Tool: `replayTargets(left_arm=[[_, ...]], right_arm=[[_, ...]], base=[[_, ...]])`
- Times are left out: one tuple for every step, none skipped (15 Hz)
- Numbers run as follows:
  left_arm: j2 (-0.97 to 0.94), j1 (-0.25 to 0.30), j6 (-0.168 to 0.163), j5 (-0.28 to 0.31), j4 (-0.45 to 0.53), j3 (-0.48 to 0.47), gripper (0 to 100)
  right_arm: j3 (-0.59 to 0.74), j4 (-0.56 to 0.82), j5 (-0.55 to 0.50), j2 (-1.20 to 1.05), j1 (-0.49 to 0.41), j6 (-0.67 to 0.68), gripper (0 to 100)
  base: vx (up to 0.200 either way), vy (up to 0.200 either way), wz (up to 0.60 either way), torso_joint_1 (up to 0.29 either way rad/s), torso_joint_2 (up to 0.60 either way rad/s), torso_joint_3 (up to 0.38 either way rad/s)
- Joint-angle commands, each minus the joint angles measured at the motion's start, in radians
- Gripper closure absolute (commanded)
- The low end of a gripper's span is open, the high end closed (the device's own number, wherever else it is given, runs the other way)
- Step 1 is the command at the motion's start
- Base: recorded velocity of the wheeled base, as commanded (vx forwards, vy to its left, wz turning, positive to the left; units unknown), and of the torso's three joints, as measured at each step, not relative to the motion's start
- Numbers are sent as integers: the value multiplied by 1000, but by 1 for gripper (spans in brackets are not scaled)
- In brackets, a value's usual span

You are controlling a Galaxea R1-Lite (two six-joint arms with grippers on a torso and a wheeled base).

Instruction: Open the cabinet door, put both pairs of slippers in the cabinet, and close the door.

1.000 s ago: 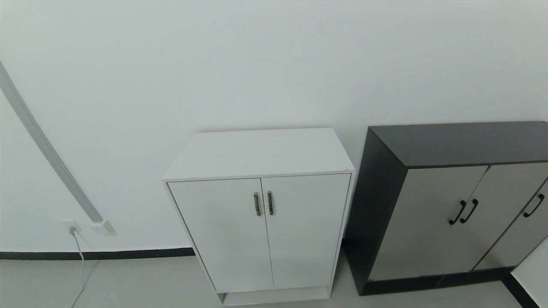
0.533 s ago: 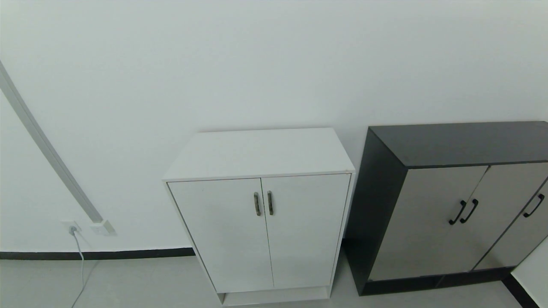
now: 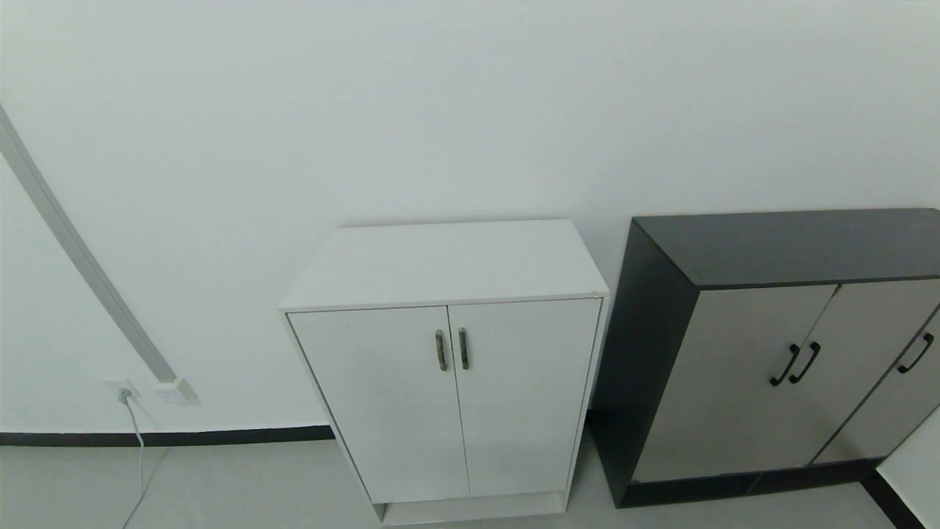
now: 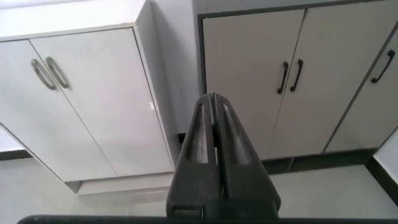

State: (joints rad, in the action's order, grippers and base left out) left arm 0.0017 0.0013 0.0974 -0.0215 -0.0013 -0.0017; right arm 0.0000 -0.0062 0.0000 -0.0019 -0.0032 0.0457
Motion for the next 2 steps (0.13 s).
replayTargets(left_arm=[[0,0,-1,0,0,0,100],[0,0,-1,0,0,0,100]], right_arm=[[0,-1,0,2,0,-1,100],[0,-1,2,2,0,-1,100]], base=[[0,0,0,0,0,0],[0,0,0,0,0,0]])
